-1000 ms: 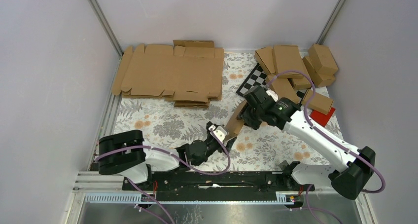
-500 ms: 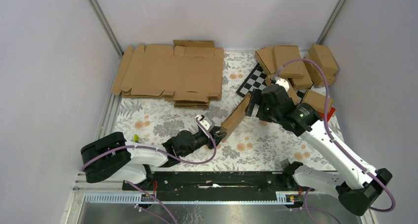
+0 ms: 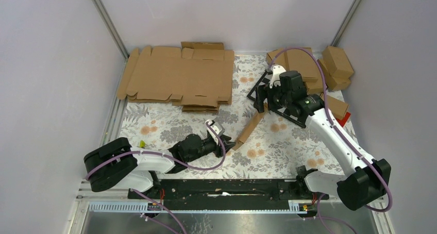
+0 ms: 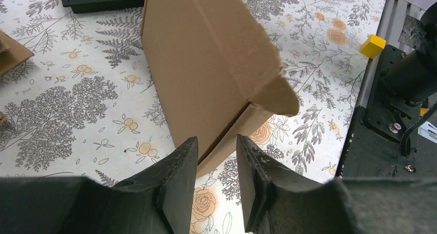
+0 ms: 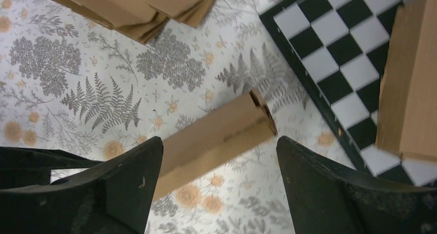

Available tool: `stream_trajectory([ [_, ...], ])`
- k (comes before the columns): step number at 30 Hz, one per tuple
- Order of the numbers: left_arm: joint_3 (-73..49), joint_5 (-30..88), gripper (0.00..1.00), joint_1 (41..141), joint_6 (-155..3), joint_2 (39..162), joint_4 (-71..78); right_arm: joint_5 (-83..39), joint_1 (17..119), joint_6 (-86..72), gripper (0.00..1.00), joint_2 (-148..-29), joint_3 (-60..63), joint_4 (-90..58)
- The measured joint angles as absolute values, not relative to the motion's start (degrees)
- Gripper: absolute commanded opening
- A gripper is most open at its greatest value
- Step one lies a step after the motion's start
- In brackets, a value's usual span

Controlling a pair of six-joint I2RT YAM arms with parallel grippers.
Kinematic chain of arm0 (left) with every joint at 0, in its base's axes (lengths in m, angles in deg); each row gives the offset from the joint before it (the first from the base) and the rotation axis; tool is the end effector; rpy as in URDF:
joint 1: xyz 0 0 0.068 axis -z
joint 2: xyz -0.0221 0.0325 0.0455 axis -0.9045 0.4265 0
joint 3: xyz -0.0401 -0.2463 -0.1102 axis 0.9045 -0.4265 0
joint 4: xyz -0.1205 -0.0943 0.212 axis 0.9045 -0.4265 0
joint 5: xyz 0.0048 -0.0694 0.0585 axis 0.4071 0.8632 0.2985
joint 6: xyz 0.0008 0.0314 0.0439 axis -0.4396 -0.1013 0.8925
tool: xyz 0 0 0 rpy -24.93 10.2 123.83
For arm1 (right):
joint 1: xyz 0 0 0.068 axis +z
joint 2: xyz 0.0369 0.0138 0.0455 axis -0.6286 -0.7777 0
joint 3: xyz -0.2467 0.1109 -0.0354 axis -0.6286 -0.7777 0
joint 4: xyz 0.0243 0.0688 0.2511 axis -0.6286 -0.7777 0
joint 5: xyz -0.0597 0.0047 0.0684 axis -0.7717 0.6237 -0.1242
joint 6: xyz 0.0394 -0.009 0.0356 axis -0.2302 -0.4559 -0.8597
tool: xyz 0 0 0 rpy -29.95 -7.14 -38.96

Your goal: Fold the paper box

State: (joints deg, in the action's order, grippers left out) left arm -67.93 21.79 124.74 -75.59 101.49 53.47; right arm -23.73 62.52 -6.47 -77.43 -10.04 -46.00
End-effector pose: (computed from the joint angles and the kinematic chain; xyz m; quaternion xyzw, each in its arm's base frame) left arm 0.1202 -0.2094 0.1708 0.3193 0.6875 -0.3845 0.5269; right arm 0.2427 0.1101 0.3318 -0.1568 0.8775 0.1635 0.4228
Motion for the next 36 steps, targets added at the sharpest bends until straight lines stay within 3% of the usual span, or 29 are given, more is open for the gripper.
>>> stream_trajectory([
  [4, -67.9, 21.97, 0.42, 124.67, -75.59, 101.51, 52.4, -19.67, 61.67, 0.35, 0.83, -77.48, -13.69, -37.67],
  [7, -67.9, 21.97, 0.49, 124.63, -75.81, 101.54, 51.85, -16.06, 59.57, 2.36, 0.9, -78.88, -15.02, -34.87],
  [8, -67.9, 21.95, 0.54, 124.63, -75.88, 101.56, 51.85, -14.97, 58.89, 2.36, 0.93, -79.81, -15.02, -34.15],
  [10, -67.9, 21.99, 0.74, 124.63, -76.23, 101.58, 51.85, -14.51, 58.26, 0.76, 0.99, -81.69, -15.02, -33.3],
  [14, -66.07, 22.73, 0.98, 124.91, -76.12, 102.56, 48.9, -18.2, 58.04, -5.44, 1.0, -83.03, -15.02, -35.86],
  [25, -51.71, 16.46, 0.99, 136.3, -59.31, 110.67, 33.25, -25.85, 50.45, -21.33, 1.0, -69.21, -30.06, -40.34],
  [33, -47.31, 23.59, 0.99, 130.01, -53.71, 119.15, 27.29, -24.94, 46.65, -23.91, 0.99, -81.98, -34.69, -33.58],
  [36, -46.57, 29.07, 0.96, 125.37, -53.82, 120.12, 24.93, -21.77, 46.61, -22.12, 0.91, -87.57, -32.99, -31.18],
])
